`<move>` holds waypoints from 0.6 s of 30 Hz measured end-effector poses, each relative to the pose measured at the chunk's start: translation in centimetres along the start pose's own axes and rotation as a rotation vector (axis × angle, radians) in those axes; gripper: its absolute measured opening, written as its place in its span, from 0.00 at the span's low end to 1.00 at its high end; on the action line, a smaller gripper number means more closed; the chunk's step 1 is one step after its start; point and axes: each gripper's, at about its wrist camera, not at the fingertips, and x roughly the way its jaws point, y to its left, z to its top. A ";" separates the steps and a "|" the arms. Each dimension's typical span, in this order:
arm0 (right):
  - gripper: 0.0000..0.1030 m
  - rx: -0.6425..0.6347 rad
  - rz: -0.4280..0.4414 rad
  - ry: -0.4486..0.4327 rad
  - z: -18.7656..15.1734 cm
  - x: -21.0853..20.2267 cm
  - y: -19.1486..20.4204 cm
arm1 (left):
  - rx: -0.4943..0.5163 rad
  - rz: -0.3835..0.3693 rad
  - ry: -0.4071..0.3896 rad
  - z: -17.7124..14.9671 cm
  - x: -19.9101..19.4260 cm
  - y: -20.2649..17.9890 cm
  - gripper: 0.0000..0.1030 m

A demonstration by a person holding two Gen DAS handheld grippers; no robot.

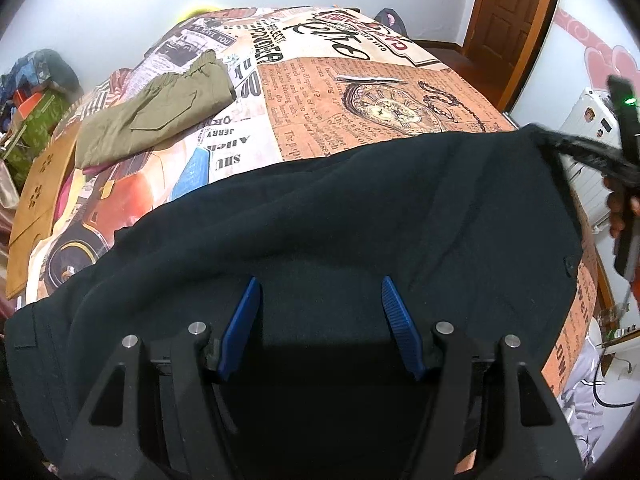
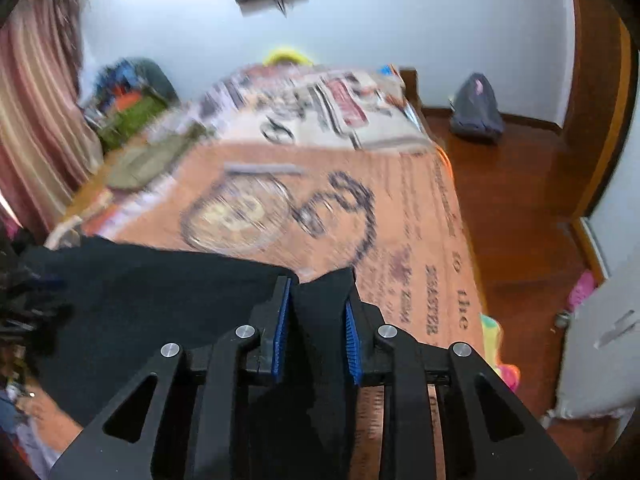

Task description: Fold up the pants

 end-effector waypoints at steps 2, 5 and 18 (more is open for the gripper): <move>0.21 0.031 -0.044 0.020 -0.5 1.0 -0.9 | 0.005 0.000 -0.002 -0.1 -0.1 0.0 0.63; 0.21 0.101 -0.139 0.035 -0.9 1.8 -3.3 | 0.005 -0.002 -0.002 -0.1 -0.1 0.1 0.64; 0.27 0.035 -0.021 0.009 -3.2 -6.0 0.0 | 0.040 0.011 -0.027 -0.6 -3.1 -0.5 0.64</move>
